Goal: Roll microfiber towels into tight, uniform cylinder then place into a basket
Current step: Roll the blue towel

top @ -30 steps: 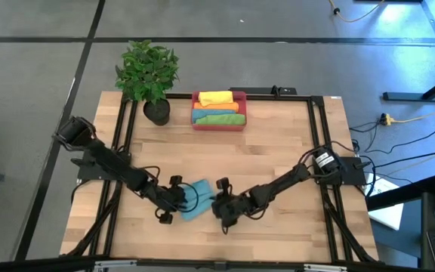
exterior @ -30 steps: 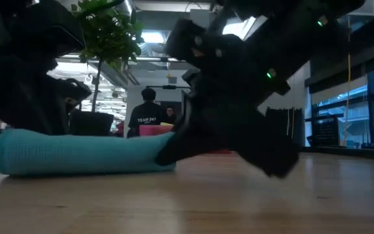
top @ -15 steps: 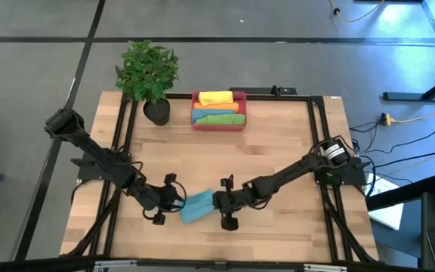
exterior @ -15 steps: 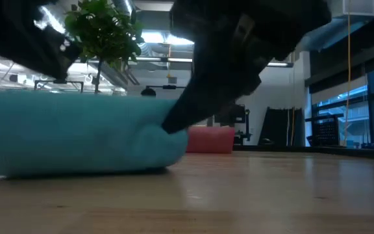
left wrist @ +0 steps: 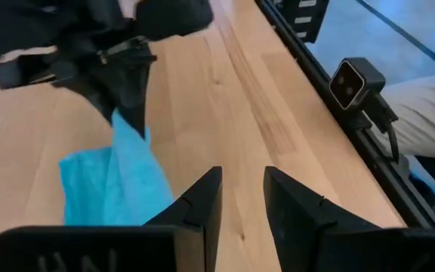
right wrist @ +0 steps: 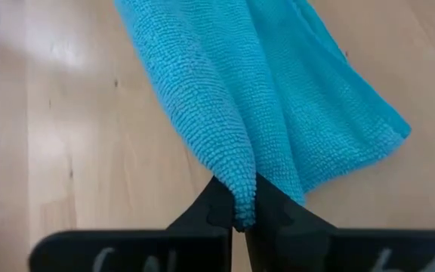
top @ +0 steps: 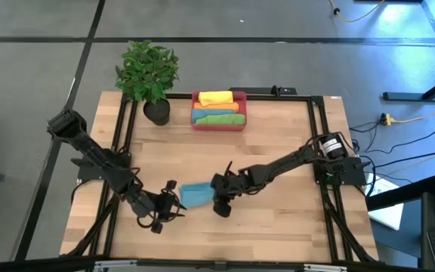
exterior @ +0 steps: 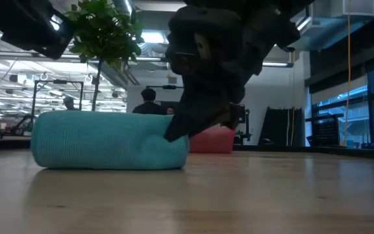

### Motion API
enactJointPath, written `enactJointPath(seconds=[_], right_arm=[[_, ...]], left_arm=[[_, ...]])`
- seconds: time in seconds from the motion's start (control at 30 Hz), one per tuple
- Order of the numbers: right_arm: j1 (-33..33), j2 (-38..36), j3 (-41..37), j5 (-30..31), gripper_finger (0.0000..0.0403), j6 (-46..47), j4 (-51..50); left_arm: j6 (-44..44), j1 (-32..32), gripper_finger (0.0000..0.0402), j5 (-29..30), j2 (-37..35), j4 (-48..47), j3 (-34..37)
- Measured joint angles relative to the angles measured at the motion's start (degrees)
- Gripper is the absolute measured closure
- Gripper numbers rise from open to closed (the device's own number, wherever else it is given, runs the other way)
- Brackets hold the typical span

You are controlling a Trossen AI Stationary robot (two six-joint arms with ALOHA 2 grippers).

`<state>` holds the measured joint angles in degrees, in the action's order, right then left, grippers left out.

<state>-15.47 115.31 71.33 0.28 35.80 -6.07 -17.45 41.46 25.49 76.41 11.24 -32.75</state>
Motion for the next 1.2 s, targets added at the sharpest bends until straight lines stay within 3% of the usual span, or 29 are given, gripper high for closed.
enactJointPath(seconds=[0.43,0.87,1.2], right_arm=[[3.69,0.0,0.0,-6.85,0.0387,7.72,-0.99],[4.23,0.0,0.0,-9.16,0.0386,9.0,-1.05],[4.22,0.0,0.02,-9.13,0.0386,8.91,-1.92]], left_arm=[[3.92,-5.77,0.0311,1.11,10.06,3.27,0.0],[7.68,-12.26,0.0311,3.46,10.6,1.17,0.0],[7.01,-13.17,0.0311,-6.96,9.19,5.73,-0.03]])
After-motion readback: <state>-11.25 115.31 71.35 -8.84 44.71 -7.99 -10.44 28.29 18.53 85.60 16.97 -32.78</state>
